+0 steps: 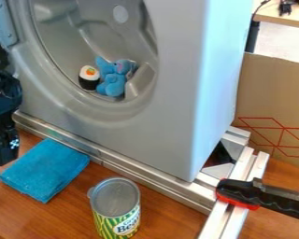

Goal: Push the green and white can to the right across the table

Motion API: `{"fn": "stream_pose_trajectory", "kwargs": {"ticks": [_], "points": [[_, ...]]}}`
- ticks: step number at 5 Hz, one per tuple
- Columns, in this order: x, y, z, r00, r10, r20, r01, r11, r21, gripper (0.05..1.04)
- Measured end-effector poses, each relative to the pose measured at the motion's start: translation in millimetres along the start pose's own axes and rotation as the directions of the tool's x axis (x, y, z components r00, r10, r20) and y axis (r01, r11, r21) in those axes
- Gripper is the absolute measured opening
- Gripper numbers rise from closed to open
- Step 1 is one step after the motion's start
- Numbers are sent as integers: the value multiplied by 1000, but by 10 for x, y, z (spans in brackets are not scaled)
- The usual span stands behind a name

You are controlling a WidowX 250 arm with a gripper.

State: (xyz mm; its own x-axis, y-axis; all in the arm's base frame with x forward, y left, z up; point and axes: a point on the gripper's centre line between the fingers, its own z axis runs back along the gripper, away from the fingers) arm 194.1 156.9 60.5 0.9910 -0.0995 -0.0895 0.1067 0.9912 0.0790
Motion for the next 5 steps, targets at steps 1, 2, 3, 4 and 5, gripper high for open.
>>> {"fn": "stream_pose_trajectory", "kwargs": {"ticks": [1,2,3,4,5], "points": [[-4,-23,-49,1000,-2,-8,2,1000,-11,999],[78,-295,-146,997,-52,64,54,998,-30,999],[211,-484,-187,990,-95,105,96,995,-5,999],[336,-622,-281,988,-106,112,106,994,9,999],[401,-640,-352,990,-85,116,86,996,-8,999]]}}
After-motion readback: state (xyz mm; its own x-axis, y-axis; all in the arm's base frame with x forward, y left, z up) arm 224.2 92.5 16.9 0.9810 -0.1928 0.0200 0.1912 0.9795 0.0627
